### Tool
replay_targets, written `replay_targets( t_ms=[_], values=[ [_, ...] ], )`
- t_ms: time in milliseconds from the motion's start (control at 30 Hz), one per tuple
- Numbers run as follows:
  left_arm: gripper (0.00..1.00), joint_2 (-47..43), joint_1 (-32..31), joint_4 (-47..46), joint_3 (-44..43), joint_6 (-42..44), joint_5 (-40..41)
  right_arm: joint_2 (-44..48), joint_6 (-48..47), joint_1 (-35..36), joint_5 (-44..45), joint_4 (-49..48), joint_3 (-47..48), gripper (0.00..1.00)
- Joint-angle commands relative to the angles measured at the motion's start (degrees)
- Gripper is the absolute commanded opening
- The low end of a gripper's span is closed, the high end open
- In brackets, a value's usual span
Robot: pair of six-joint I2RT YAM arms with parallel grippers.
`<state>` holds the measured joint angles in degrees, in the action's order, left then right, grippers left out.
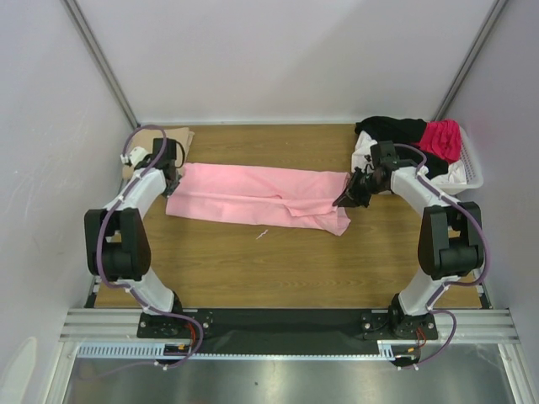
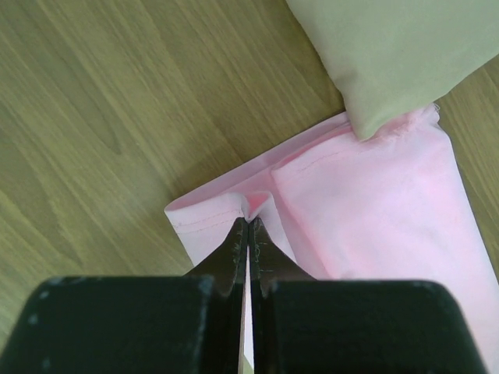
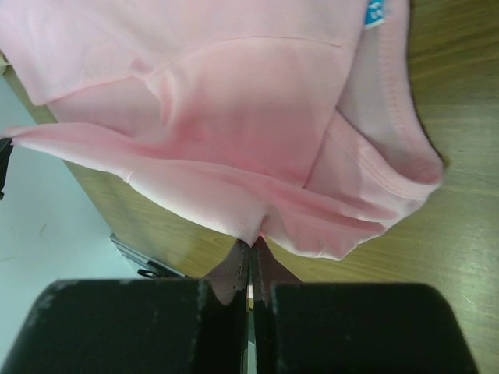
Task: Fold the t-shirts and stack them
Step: Fold the tshirt
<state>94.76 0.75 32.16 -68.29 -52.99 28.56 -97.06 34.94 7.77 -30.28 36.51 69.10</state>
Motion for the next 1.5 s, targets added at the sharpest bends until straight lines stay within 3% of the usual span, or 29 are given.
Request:
replay_targets(
  t_ms=[0, 900, 1467],
  values=[
    [0.0, 1.6, -0.2, -0.6, -4.0, 1.8, 2.0, -0.6, 0.3, -1.3, 1.1, 0.8, 0.2, 0.0],
    [0.0, 12.4, -2.9, 5.5, -11.2, -3.1, 4.1, -10.5, -3.0, -2.9, 1.2, 2.3, 9.9, 0.0],
    [0.0, 12.9, -2.9, 6.4, -11.2, -4.6, 5.4, -14.7, -4.9, -3.0, 0.9, 3.3, 15.8, 0.0]
  ],
)
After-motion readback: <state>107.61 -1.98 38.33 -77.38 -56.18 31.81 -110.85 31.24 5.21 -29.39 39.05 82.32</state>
